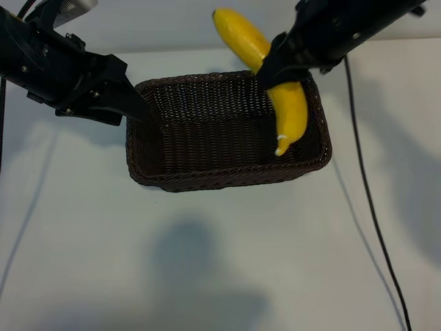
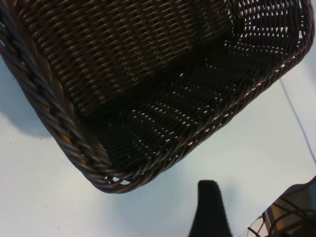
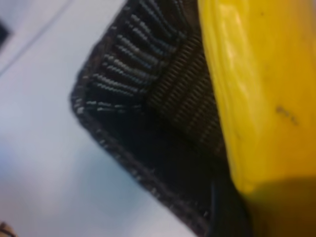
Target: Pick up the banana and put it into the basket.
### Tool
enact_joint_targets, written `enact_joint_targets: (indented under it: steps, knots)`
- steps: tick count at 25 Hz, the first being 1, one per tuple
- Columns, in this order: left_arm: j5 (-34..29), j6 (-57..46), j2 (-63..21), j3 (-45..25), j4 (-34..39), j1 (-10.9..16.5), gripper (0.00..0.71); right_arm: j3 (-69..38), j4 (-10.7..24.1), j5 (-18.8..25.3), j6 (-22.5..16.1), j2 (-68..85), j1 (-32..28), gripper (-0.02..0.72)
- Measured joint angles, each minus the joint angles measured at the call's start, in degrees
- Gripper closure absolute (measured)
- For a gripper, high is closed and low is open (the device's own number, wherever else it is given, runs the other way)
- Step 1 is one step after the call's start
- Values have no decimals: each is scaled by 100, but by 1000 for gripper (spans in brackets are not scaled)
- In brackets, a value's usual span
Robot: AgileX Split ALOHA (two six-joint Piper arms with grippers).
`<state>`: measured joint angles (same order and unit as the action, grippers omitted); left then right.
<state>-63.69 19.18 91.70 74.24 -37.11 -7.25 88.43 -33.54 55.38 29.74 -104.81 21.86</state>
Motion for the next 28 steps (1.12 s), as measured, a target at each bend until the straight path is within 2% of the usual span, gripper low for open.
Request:
enact_joint_targets:
  steps: [8,13,15,19,21,24,28]
  knots:
    - [0,0,0,0,-5,0,171,0,-77,-359,-18,-674,0,281]
    - [5,-11,0,0,-5,0,171,0,-77,-286,46,-822,0,281]
    - [5,-5,0,0,-9,0,171,0,-77,-292,-24,-822,0,244]
    - [5,-5,0,0,-16,0,171,0,-84,-307,-256,-822,0,98]
    - [5,-5,0,0,-16,0,171,0,-79,-201,-303,-822,0,80]
    - [5,-5,0,0,-21,0,171,91,141,199,-324,-801,0,105]
    - [5,-5,0,0,-46,0,171,272,585,454,-514,-467,-48,154]
